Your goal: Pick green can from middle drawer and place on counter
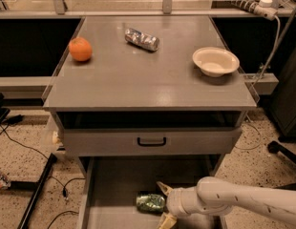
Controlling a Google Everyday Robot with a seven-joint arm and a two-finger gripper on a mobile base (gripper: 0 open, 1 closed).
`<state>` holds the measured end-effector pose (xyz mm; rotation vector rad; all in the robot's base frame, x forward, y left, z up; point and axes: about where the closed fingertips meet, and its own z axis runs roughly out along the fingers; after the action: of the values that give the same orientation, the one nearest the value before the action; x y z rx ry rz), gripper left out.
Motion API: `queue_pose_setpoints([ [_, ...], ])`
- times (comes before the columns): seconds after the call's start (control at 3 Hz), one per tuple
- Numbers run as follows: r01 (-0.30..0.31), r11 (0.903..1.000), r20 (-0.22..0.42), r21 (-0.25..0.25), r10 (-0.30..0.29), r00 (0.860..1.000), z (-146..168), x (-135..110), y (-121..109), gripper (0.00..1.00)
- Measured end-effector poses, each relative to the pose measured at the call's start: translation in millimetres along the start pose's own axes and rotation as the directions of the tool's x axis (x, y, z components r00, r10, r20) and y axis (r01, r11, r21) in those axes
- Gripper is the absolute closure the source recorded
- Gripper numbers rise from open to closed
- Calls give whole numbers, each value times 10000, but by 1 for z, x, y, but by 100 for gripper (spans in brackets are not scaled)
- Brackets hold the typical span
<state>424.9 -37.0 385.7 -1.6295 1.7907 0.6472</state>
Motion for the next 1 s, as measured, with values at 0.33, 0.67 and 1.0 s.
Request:
queue_pose_setpoints([
  [0.33, -370, 9990, -26, 250, 370, 9993, 8, -11, -7, 0],
  [0.67, -411, 9987, -33, 296, 412, 9991, 8, -11, -9, 19],
  [1.0, -411, 9987, -32, 295, 412, 9991, 8, -11, -8, 42],
])
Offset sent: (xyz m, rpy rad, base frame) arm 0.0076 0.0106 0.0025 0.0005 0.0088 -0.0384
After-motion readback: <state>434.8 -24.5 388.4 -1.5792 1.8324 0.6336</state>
